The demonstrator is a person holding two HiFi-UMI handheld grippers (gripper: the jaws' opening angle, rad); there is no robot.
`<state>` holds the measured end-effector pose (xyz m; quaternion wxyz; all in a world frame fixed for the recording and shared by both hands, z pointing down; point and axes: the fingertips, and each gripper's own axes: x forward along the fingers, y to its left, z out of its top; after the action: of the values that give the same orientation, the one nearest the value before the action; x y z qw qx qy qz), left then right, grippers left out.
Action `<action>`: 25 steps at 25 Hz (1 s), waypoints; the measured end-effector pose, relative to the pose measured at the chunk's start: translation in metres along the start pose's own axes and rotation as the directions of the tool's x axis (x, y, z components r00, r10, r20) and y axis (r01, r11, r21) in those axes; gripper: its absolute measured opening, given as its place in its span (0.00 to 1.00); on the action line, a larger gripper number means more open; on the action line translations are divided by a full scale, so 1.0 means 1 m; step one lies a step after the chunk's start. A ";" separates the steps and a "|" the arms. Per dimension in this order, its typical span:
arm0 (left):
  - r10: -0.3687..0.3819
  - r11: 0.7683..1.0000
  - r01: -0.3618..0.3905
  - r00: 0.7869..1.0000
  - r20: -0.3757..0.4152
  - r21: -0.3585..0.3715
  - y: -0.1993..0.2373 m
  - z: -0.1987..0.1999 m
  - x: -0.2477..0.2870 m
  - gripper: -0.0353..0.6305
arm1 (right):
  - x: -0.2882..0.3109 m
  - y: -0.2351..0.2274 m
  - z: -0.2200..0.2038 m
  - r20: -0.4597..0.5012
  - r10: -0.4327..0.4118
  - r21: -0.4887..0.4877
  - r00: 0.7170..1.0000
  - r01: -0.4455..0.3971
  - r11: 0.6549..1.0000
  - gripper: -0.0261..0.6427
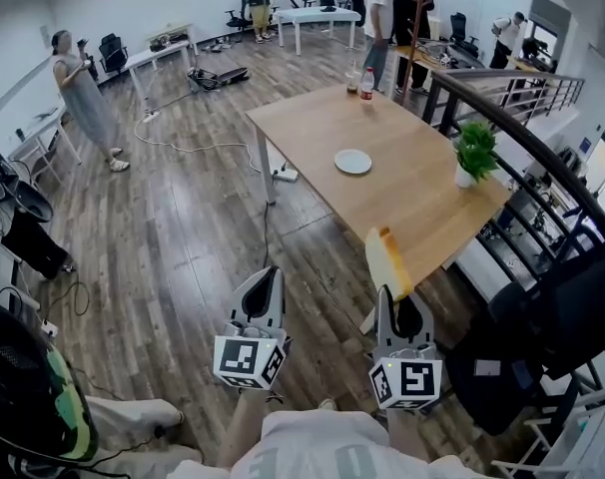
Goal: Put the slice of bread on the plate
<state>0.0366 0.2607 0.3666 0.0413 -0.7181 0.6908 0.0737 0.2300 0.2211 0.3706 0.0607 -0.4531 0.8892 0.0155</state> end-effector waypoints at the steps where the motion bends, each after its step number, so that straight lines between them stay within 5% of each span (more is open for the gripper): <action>1: -0.001 1.000 0.001 1.000 -0.005 -0.003 -0.001 -0.003 0.002 0.06 | 0.000 -0.002 -0.001 -0.001 0.001 0.001 1.000 -0.001 1.000 0.17; 14: 0.003 1.000 -0.003 1.000 -0.024 -0.018 0.002 -0.037 0.044 0.06 | 0.025 -0.022 -0.035 -0.059 0.043 -0.009 0.997 -0.044 0.999 0.17; 25: -0.064 0.997 0.065 0.997 0.031 -0.030 0.060 -0.041 0.168 0.06 | 0.150 -0.041 -0.031 -0.021 0.008 -0.038 1.000 -0.008 0.999 0.17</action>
<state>-0.0157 0.0857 0.3821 0.0429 -0.7393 0.6654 0.0940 0.1730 0.0743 0.3845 0.0430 -0.4508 0.8911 0.0280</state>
